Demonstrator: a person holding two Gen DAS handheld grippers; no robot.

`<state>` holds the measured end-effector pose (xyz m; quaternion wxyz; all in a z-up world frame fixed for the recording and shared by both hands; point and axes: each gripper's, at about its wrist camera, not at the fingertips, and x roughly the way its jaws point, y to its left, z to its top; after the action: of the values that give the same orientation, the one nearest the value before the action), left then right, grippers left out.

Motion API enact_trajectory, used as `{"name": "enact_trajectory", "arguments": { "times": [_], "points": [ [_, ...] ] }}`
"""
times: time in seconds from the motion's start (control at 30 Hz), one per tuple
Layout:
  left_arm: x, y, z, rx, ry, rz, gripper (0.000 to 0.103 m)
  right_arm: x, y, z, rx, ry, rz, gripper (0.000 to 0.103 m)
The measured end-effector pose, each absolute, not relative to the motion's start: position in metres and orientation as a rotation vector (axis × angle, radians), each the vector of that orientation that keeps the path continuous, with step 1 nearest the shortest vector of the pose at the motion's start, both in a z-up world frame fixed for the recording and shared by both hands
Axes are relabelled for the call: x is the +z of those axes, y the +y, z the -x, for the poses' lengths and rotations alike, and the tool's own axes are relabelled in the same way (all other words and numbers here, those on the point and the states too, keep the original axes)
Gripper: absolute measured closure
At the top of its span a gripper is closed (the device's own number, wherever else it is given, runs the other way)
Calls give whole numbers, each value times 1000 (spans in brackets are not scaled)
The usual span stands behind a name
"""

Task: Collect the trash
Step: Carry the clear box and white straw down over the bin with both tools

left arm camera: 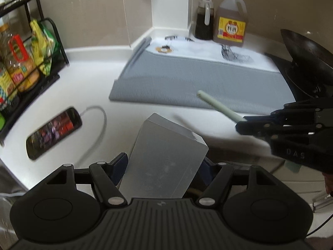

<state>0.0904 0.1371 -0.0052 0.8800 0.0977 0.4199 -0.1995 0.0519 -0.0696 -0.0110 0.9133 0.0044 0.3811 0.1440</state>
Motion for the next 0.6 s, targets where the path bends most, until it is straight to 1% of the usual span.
{"name": "enact_trajectory", "arguments": {
  "times": [0.27, 0.6],
  "points": [
    [-26, 147, -68, -391, 946, -209, 27, -27, -49, -32, 381, 882, -1, 93],
    [-58, 147, -51, -385, 1036, -229, 27, -63, -33, -27, 421, 993, 34, 93]
  ]
}}
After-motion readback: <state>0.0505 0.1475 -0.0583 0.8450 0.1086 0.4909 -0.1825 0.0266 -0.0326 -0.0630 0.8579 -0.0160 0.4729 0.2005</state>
